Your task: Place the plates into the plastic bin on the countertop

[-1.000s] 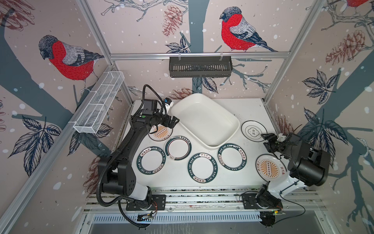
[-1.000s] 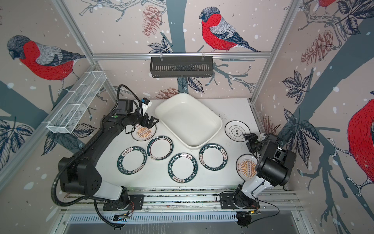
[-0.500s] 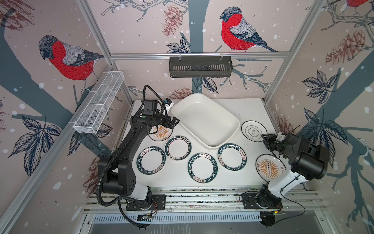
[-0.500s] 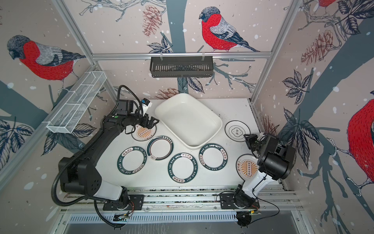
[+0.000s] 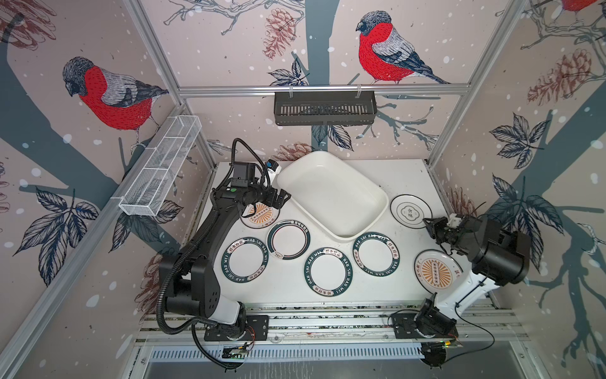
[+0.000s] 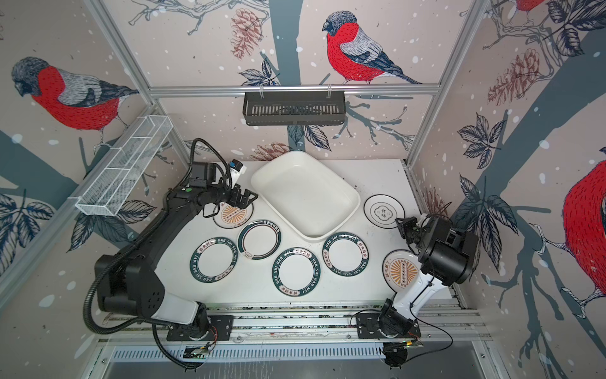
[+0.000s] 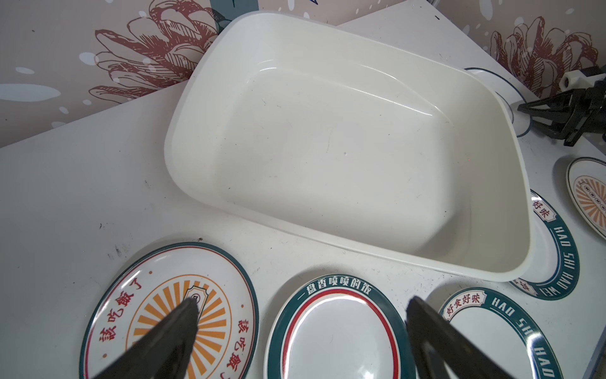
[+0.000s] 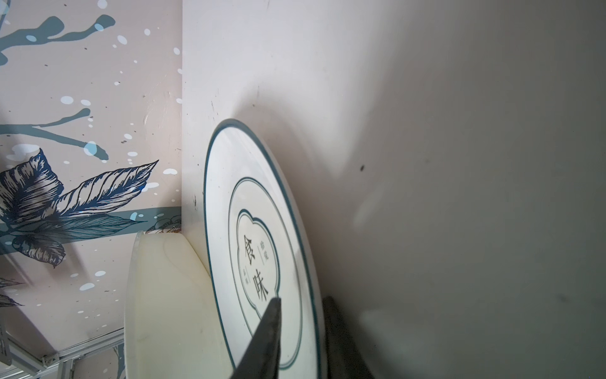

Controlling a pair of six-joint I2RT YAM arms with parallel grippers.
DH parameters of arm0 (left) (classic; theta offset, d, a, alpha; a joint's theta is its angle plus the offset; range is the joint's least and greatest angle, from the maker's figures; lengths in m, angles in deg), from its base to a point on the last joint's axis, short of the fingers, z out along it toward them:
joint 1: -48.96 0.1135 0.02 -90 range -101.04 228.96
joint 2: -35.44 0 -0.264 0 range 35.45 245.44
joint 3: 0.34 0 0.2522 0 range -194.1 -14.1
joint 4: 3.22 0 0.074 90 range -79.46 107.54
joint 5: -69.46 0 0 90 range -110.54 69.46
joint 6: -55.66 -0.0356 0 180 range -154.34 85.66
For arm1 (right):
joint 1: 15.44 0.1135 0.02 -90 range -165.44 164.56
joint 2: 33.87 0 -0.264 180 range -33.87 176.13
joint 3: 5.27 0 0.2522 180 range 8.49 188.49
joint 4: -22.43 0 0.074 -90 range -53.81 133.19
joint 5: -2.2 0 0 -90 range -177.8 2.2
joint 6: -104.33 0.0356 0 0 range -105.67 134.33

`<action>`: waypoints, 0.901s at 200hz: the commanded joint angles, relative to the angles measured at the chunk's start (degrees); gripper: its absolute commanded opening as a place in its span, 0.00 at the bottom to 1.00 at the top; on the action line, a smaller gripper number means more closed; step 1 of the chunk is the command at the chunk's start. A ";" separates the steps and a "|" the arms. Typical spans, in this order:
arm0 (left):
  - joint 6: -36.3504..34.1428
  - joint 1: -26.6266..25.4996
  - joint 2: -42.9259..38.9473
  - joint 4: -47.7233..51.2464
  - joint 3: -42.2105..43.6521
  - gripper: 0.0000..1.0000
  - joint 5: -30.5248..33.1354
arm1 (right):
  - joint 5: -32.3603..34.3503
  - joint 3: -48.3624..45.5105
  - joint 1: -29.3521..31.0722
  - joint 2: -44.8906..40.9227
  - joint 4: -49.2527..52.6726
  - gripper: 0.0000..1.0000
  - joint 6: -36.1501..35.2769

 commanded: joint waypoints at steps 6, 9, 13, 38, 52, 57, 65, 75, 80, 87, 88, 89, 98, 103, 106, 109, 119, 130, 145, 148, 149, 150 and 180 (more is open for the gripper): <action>-0.08 -0.06 -0.22 -0.58 -0.07 0.98 -1.26 | 3.08 -0.44 0.14 0.38 3.87 0.20 0.67; -0.08 -0.05 -0.22 -0.58 -0.08 0.98 -1.16 | 3.08 -0.48 0.12 0.35 3.82 0.20 0.76; -0.08 -0.06 -0.22 -0.58 -0.09 0.98 -1.20 | 3.08 -0.53 0.09 0.30 3.61 0.19 0.76; -0.08 -0.08 -0.39 -0.48 -0.04 0.98 -1.21 | 2.91 -0.42 0.11 0.11 3.12 0.13 1.17; -0.08 -0.08 -0.39 -0.52 0.07 0.98 -1.16 | 2.75 -0.40 0.10 -0.15 2.75 0.09 1.46; -0.08 -0.06 -0.48 -0.50 0.06 0.98 -1.19 | 2.87 -0.45 0.21 -0.28 2.64 0.07 1.59; -0.13 -0.07 -0.48 -0.49 0.12 0.98 -1.09 | 2.90 -0.48 0.17 -0.57 2.44 0.07 1.75; -0.08 -0.08 -0.55 -0.49 0.04 0.98 -1.10 | 2.88 -0.57 0.17 -0.85 2.06 0.05 2.13; -0.08 -0.08 -0.57 -0.53 0.00 0.98 -1.10 | 2.95 -0.64 0.17 -1.05 1.89 0.04 2.29; -0.08 -0.07 -0.65 -0.55 0.00 0.98 -1.05 | 2.92 -0.76 0.17 -1.41 1.43 0.04 2.72; -0.04 -0.07 -0.66 -0.56 -0.02 0.98 -1.08 | 2.87 -0.80 0.17 -1.48 1.37 0.04 2.75; -0.02 -0.07 -0.66 -0.57 -0.03 0.98 -1.04 | 2.89 -0.82 0.17 -1.48 1.30 0.04 2.81; 0.01 -0.08 -0.74 -0.66 0.04 0.98 -0.97 | 2.78 -1.00 0.17 -2.05 0.46 0.04 3.31; 0.01 -0.08 -0.75 -0.66 -0.11 0.98 -0.96 | 2.79 -1.09 0.17 -2.38 0.15 0.04 3.60; 0.01 -0.08 -0.74 -0.66 -0.11 0.98 -0.89 | 2.85 -1.10 0.18 -2.65 0.00 0.04 3.69; 0.01 -0.08 -0.75 -0.62 -0.20 0.98 -0.90 | 3.02 -1.16 0.19 -2.93 -0.07 0.04 3.86; 0.09 -0.03 -0.83 -0.58 -0.25 0.98 -0.82 | 3.19 -1.27 0.17 -3.85 -0.80 0.03 4.37; 0.09 -0.08 -0.83 -0.57 -0.23 0.98 -0.75 | 3.35 -1.51 0.17 -5.07 -1.58 0.03 5.11; 0.27 -0.08 -1.01 -0.75 -0.23 0.98 -0.47 | 3.35 -1.71 0.23 -6.99 -2.81 0.03 6.37; 0.27 -0.08 -1.01 -0.83 -0.30 0.98 -0.44 | 3.42 -1.71 0.17 -7.39 -2.94 0.02 6.58; 0.27 -0.08 -1.01 -0.83 -0.30 0.98 -0.46 | 3.43 -1.76 0.17 -7.56 -2.97 0.02 6.65; 0.27 -0.08 -1.01 -0.84 -0.31 0.98 -0.47 | 3.43 -1.74 0.17 -7.68 -2.98 0.02 6.74; 0.79 -0.07 -0.57 -1.19 -0.48 0.98 0.08 | 5.58 -0.77 0.67 -11.90 -1.21 0.02 7.13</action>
